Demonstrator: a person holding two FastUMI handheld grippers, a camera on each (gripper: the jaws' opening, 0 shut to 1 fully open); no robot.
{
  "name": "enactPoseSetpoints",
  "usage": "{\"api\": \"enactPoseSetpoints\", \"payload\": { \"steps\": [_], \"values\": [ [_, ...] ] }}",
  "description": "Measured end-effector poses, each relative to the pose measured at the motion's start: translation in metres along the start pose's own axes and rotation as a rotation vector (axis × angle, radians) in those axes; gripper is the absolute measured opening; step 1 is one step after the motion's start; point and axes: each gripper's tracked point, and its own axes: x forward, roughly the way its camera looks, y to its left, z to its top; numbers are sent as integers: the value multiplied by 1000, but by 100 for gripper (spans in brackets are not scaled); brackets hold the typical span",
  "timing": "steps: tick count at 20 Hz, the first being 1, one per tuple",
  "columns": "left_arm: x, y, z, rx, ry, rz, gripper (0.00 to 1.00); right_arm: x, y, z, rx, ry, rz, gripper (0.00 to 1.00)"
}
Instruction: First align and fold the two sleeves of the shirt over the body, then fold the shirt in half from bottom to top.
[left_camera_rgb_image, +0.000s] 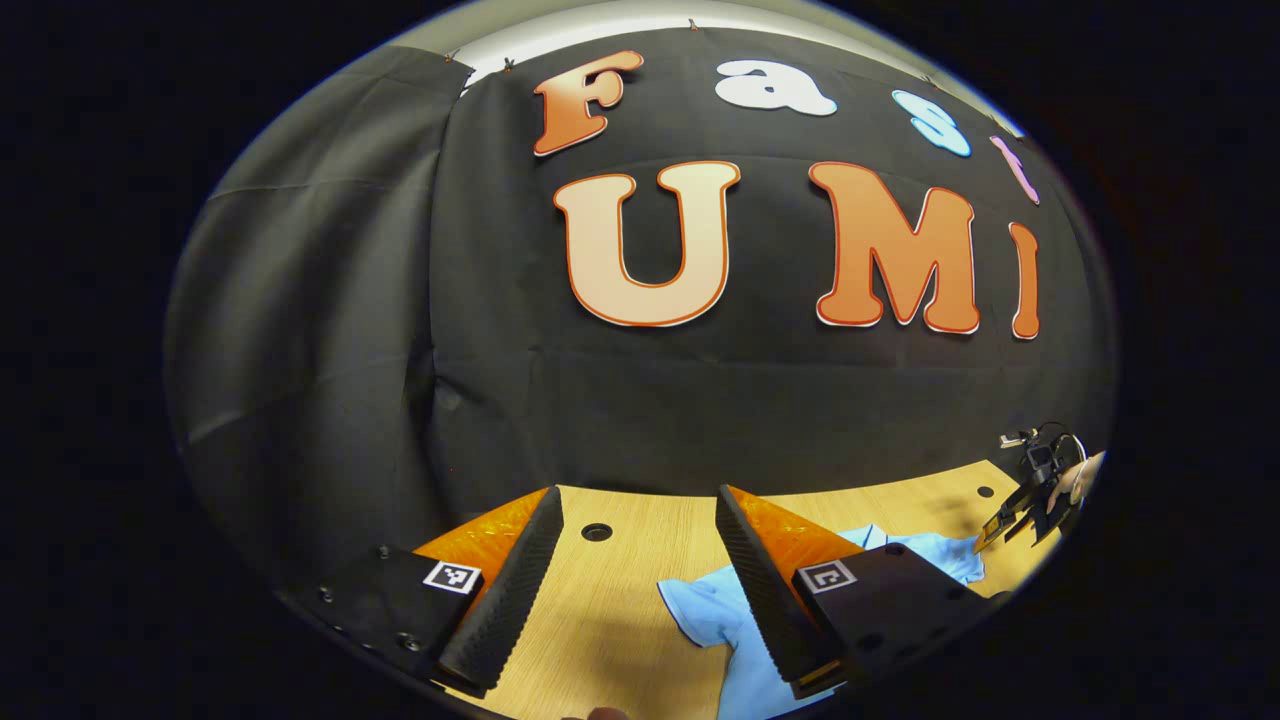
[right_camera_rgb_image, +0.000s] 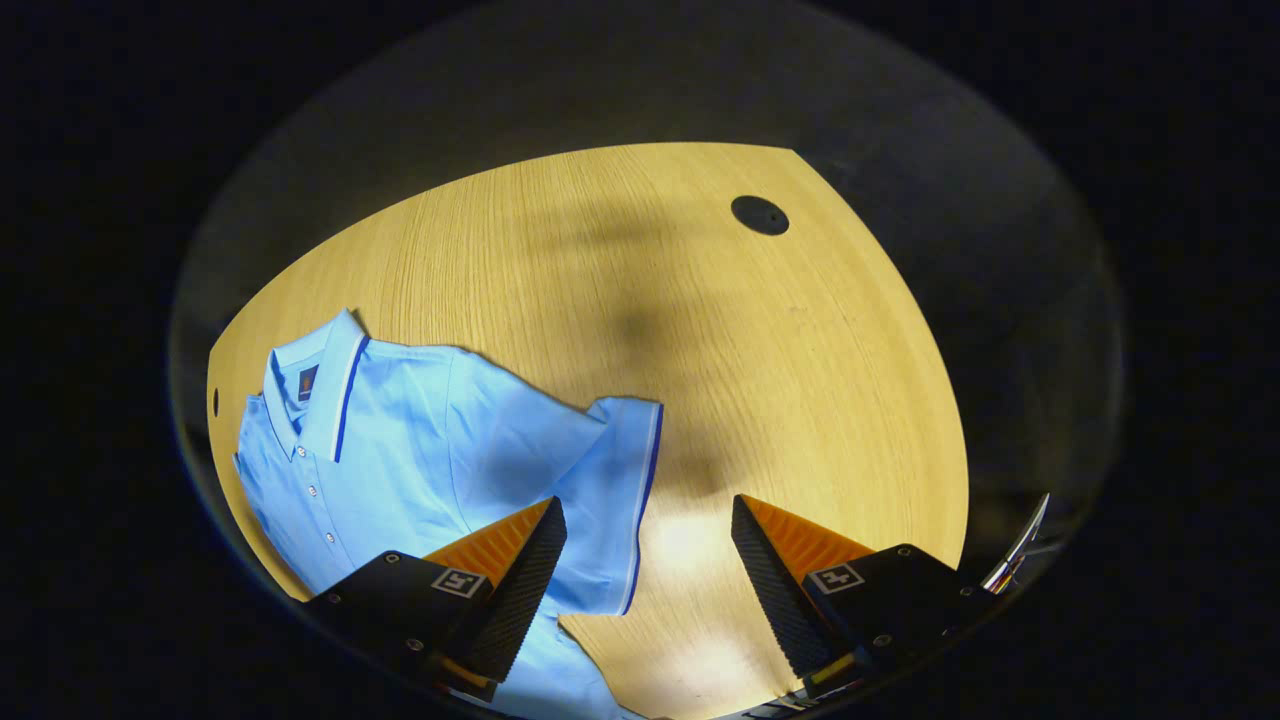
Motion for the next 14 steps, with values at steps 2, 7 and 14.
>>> {"api": "enactPoseSetpoints", "payload": {
  "steps": [2, 7, 14],
  "values": [
    [1, 2, -5, 13, 12, 6, 100, 8, 1, -5, -5, 19, 3, 100],
    [4, 5, -9, 21, 22, 16, 99, 20, 5, -12, -1, 49, 22, 97],
    [6, 3, -17, 27, 45, 14, 99, 22, 8, -10, 51, 48, 65, 80]
  ]
}}
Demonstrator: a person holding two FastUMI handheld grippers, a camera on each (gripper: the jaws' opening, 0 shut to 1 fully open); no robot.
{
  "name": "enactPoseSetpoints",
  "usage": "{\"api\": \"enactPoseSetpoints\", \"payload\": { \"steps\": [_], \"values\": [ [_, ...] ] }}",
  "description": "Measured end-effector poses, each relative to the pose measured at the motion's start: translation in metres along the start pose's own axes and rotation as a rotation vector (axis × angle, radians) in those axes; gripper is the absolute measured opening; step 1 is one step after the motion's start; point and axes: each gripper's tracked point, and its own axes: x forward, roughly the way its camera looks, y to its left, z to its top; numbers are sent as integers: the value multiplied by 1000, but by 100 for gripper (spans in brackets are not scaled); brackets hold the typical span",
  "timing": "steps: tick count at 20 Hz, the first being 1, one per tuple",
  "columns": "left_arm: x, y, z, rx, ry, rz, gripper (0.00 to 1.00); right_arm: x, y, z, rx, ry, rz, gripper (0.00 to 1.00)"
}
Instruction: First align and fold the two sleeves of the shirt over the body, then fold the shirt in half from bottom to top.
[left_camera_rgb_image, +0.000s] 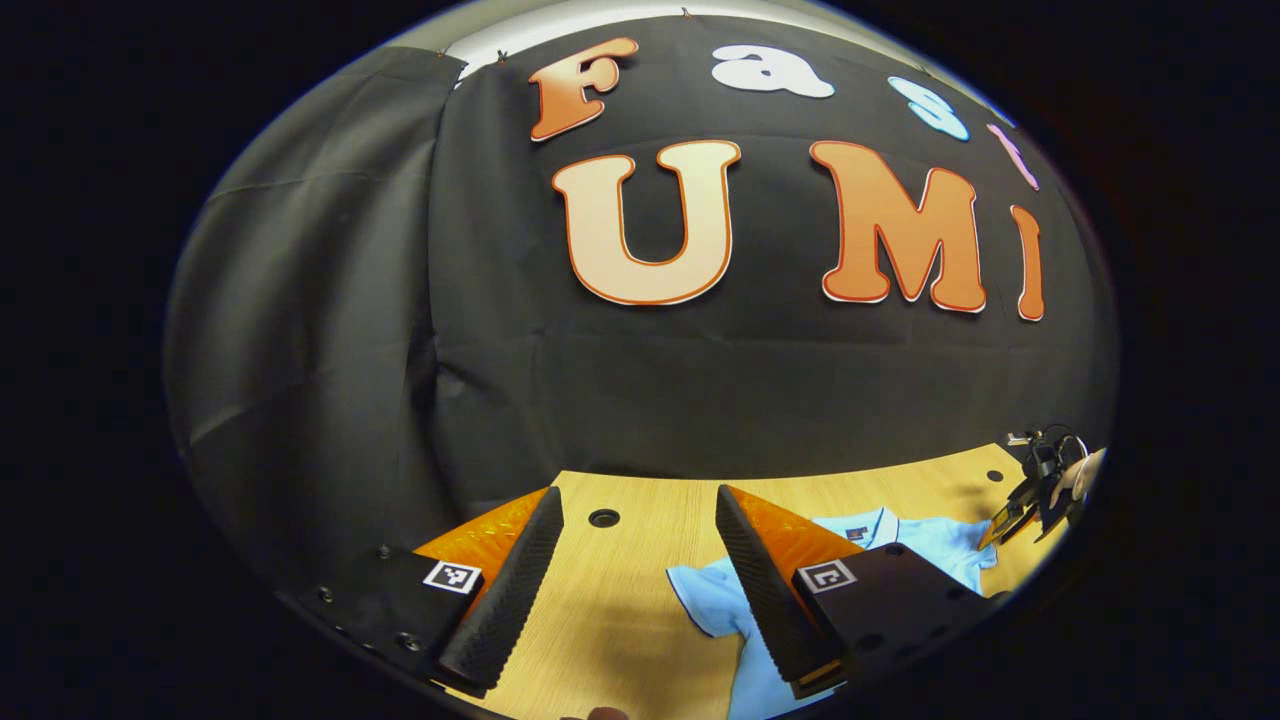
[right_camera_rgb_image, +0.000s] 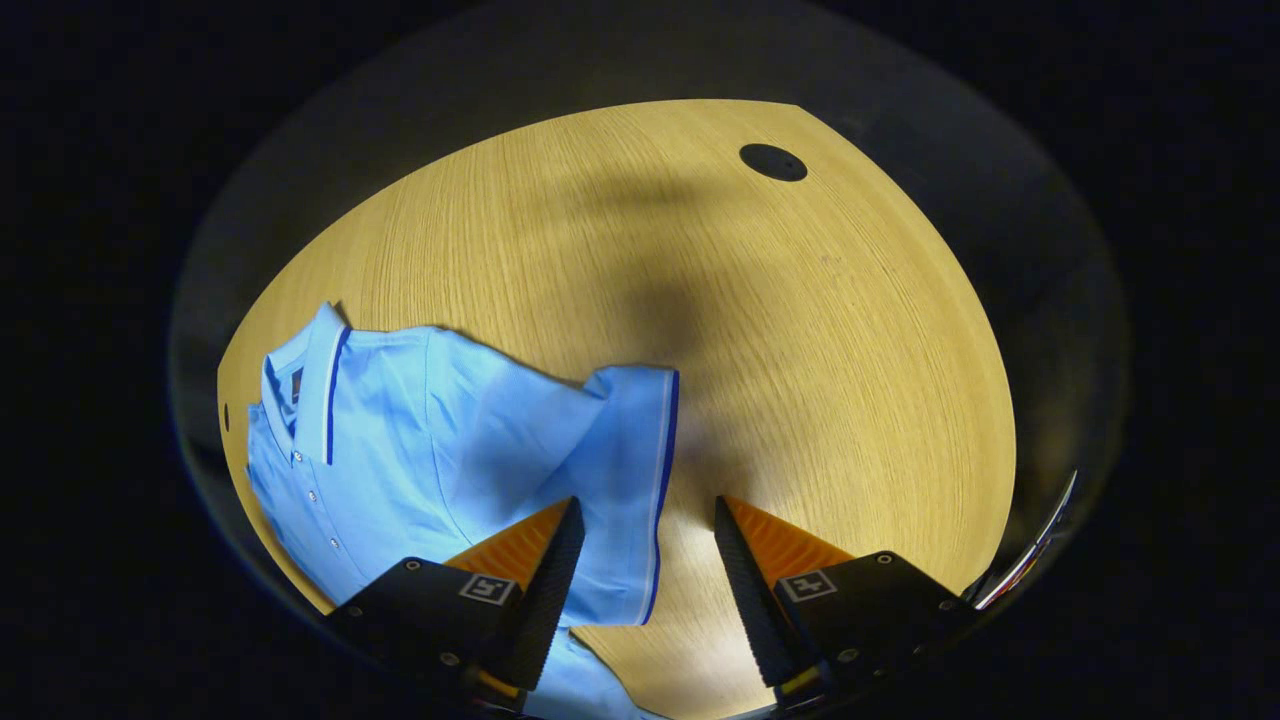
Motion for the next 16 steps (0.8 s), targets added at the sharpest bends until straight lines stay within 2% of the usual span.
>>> {"api": "enactPoseSetpoints", "payload": {
  "steps": [1, 4, 5, 6, 9, 13, 16],
  "values": [
    [-1, 0, 2, 5, -5, 1, 99, 0, 1, 1, -11, -9, 3, 74],
    [-2, 0, 3, 19, -12, -5, 99, -3, 8, 5, 27, -42, 5, 32],
    [-3, 0, 3, 18, -13, -5, 100, -2, 9, 4, 43, -46, 3, 8],
    [-3, 0, 5, 15, -15, -9, 100, -3, 11, 1, 48, -43, -2, 3],
    [-4, 4, 5, 17, -22, -6, 100, -23, 19, 10, 37, -102, 3, 0],
    [-5, 7, 5, -8, -18, -8, 100, -62, 42, 17, -50, -176, 6, 0],
    [-5, 10, 9, -12, -29, -11, 100, -96, 87, 16, -108, -234, 70, 1]
  ]
}}
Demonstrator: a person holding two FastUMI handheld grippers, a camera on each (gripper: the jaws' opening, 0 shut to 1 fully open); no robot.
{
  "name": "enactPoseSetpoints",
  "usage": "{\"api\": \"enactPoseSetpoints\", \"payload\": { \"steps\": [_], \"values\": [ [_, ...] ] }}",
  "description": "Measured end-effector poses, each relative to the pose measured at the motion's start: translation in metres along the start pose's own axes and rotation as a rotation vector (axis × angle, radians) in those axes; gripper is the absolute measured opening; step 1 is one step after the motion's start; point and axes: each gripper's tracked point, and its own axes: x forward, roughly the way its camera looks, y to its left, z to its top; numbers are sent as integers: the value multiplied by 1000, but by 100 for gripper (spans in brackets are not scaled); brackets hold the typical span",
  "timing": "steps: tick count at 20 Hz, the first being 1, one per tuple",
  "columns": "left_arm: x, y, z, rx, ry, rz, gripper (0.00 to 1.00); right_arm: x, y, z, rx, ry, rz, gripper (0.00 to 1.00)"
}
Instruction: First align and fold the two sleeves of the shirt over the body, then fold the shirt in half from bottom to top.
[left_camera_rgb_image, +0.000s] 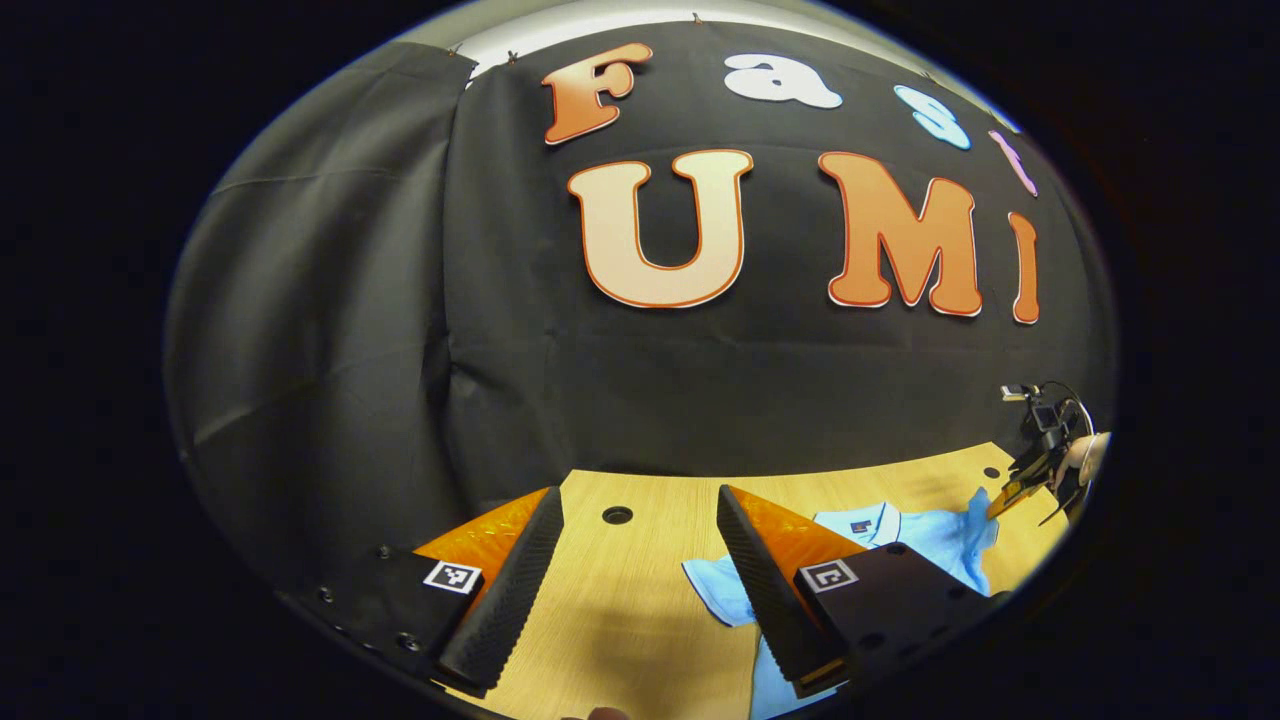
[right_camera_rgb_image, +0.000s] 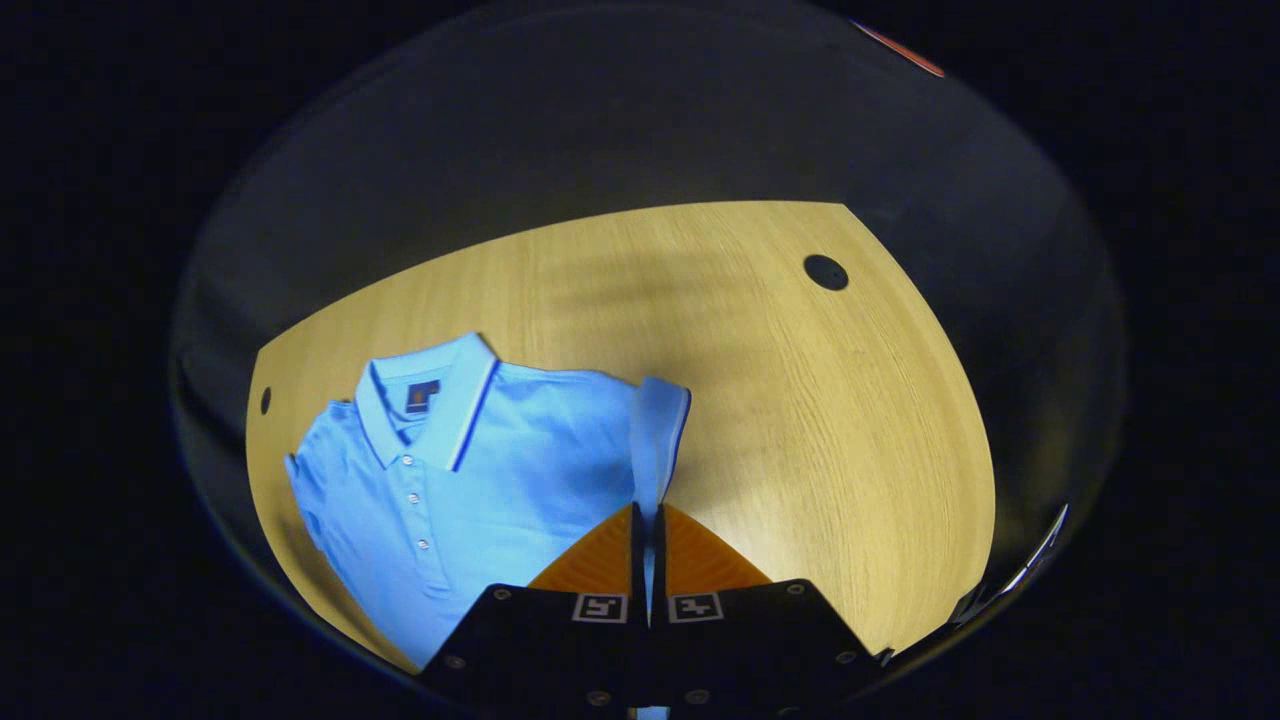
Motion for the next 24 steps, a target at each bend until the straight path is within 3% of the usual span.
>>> {"api": "enactPoseSetpoints", "payload": {
  "steps": [4, 12, 13, 15, 18, 19, 24],
  "values": [
    [-1, 9, 5, 5, -13, 7, 100, -13, 47, -4, -87, -34, 42, 0],
    [-3, 20, 0, -11, -2, 19, 100, -33, 162, -35, -206, -24, 315, 4],
    [-2, 21, -2, -14, 2, 18, 100, -41, 178, -39, -219, -32, 378, 13],
    [-1, 18, -4, -19, 11, 11, 100, -54, 192, -49, -227, -17, 443, 50],
    [-1, 6, -8, -47, 47, -18, 100, -68, 175, -35, -225, -88, 402, 94],
    [0, 0, -8, -60, 59, -29, 100, -75, 171, -31, -210, -113, 395, 99],
    [9, -41, -16, -145, 197, -118, 99, -135, 134, -4, -149, -279, 399, 99]
  ]
}}
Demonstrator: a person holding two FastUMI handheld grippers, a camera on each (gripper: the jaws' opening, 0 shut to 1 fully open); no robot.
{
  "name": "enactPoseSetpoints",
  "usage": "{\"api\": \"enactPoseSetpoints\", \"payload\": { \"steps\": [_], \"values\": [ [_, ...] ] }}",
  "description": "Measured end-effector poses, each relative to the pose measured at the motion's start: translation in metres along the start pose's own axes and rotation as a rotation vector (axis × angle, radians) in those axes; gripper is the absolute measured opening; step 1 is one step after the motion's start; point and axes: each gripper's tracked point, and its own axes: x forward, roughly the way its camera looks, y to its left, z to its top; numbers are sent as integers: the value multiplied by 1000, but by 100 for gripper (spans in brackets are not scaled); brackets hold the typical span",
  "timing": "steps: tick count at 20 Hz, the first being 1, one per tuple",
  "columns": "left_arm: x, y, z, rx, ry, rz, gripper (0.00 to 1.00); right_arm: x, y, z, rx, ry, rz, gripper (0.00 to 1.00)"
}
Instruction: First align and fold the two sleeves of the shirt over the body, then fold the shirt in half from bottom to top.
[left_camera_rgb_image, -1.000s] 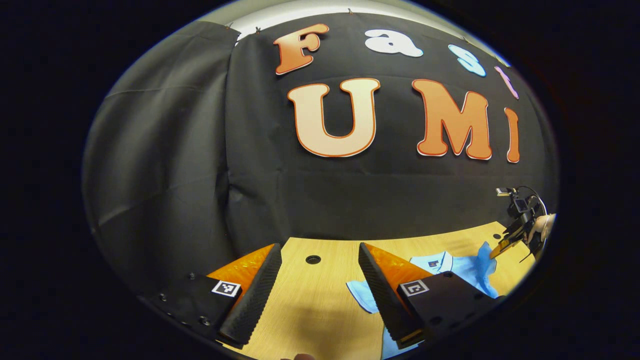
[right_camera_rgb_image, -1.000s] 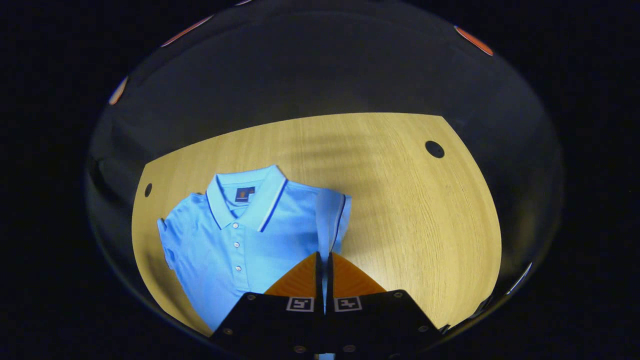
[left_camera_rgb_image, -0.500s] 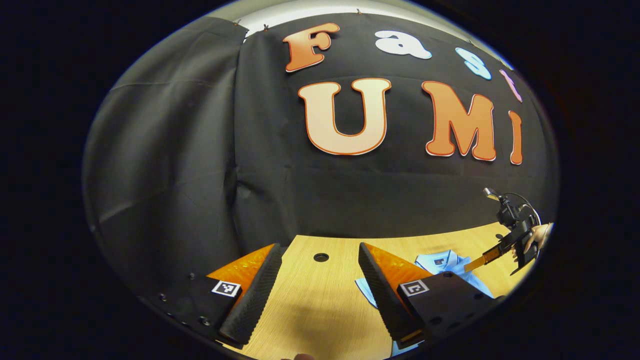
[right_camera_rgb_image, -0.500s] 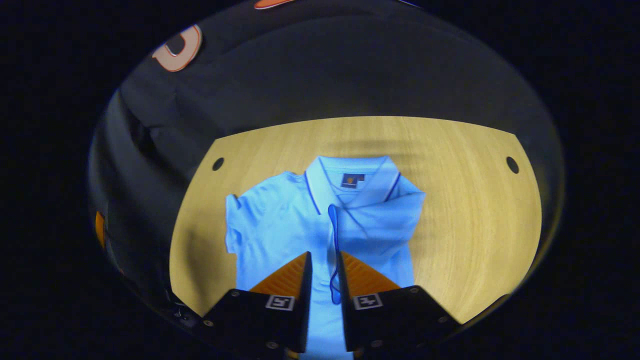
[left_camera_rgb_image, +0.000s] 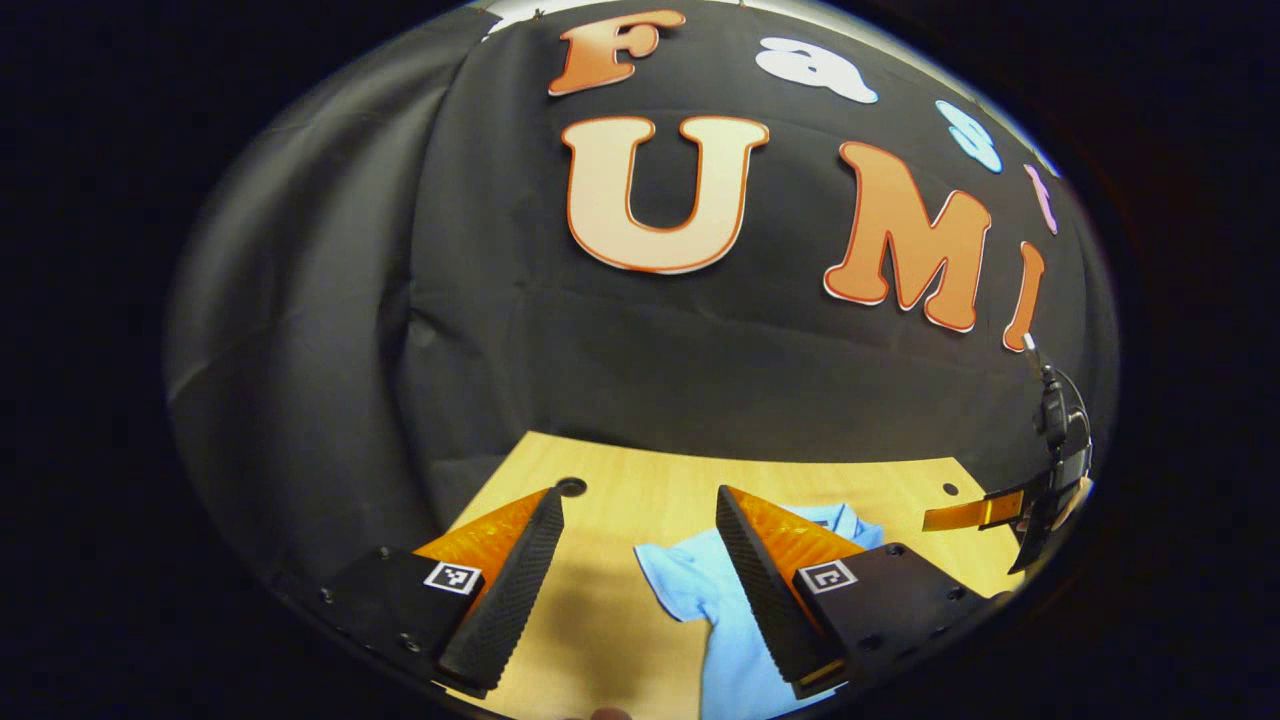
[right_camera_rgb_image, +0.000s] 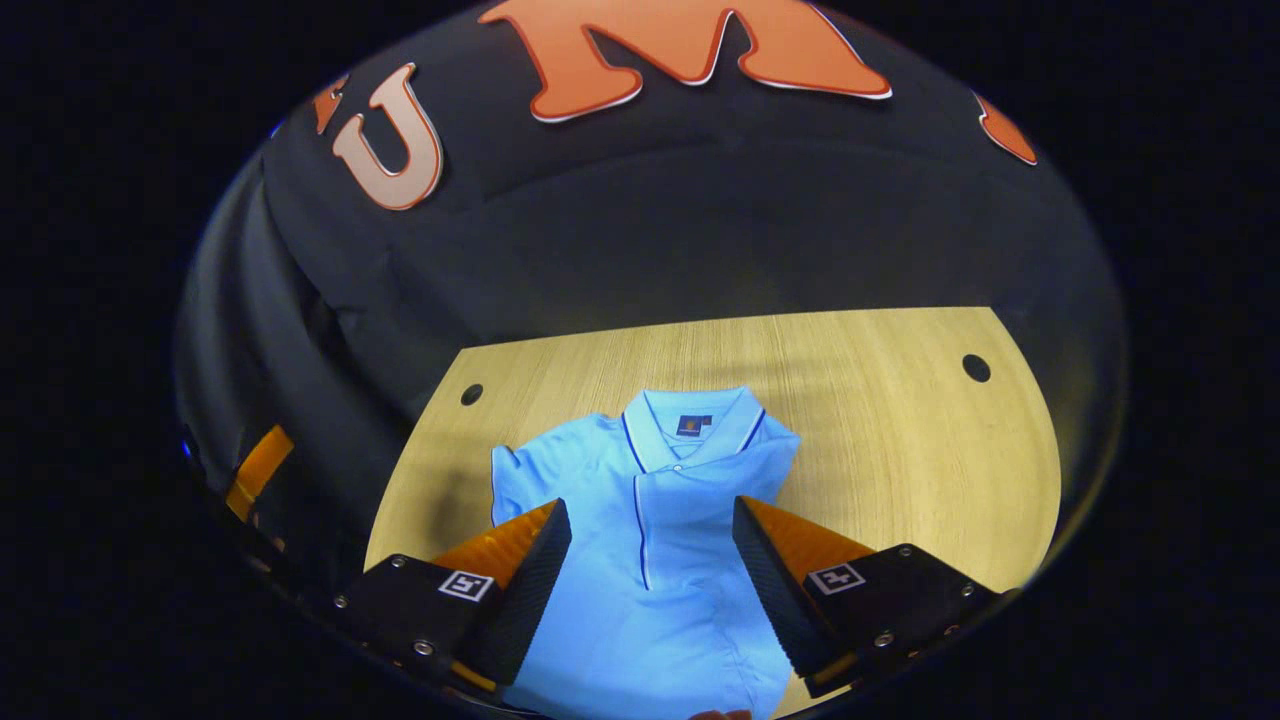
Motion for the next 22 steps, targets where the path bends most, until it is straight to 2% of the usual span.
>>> {"api": "enactPoseSetpoints", "payload": {
  "steps": [3, 6, 8, 11, 13, 16, 18, 22],
  "values": [
    [13, -19, -21, -63, 167, -45, 99, -22, -11, -1, 37, -18, 13, 98],
    [54, -30, -48, -161, 358, -60, 99, -45, -38, -6, 79, -29, -8, 98],
    [83, -25, -75, -215, 503, -42, 100, -58, -55, -13, 115, -30, -8, 98],
    [111, -19, -123, -231, 687, 12, 100, -70, -69, -24, 164, -13, -2, 98],
    [127, -17, -146, -233, 753, 27, 100, -76, -73, -26, 192, -11, 9, 98],
    [153, -10, -178, -183, 836, 80, 100, -78, -86, -31, 212, -6, -2, 98],
    [165, -6, -190, -150, 858, 106, 100, -80, -97, -37, 221, 8, -22, 98],
    [176, -6, -211, -151, 904, 135, 100, -82, -111, -51, 269, 34, -37, 98]
  ]
}}
